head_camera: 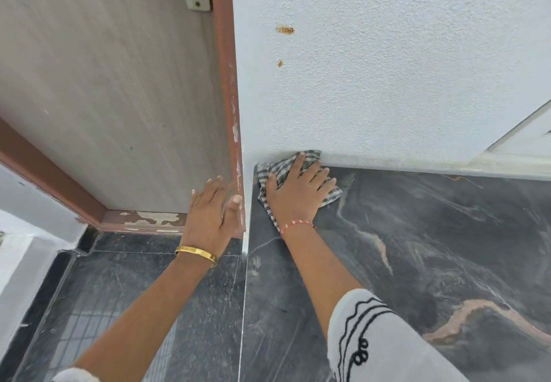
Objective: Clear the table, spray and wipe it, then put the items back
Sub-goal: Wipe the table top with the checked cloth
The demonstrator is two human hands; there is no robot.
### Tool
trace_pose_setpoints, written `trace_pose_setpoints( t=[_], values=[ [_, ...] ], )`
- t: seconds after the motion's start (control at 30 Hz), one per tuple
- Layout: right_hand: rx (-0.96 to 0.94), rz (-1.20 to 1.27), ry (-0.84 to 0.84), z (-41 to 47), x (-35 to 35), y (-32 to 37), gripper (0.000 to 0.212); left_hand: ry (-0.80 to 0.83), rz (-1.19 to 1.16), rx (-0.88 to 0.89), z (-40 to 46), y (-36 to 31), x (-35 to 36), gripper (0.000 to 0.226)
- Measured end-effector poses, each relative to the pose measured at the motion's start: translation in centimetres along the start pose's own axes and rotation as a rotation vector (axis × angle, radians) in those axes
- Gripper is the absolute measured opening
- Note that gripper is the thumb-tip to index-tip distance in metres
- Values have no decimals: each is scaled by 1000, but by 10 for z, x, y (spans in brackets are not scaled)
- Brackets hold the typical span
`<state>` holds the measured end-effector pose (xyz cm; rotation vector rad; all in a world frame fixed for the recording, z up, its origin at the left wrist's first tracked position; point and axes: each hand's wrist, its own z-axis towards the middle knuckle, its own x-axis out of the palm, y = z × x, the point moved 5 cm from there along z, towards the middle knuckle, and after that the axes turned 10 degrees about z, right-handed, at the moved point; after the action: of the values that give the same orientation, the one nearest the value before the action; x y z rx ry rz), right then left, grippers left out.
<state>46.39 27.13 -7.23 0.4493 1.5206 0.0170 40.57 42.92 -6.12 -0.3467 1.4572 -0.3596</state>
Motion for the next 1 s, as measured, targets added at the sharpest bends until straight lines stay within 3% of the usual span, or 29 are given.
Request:
trace_pose_setpoints(
  t=[0.07, 0.23, 0.37, 0.7, 1.0],
  values=[
    [-104, -4, 23, -8, 6, 19, 75, -5, -11, -12, -6, 6, -4, 93],
    [-402, -23, 65, -16, 7, 32, 70, -24, -33, -39, -17, 8, -12, 65],
    [-616, -5, 166, -35, 8, 33, 66, -35, -79, -61, -27, 0, -14, 62],
    [-682, 26, 136, -127, 2, -3, 69, -25, -132, -49, -51, -32, -21, 55],
    [-618, 100, 139, -124, 4, -7, 69, 11, -91, -35, -46, -33, -11, 59]
  ],
)
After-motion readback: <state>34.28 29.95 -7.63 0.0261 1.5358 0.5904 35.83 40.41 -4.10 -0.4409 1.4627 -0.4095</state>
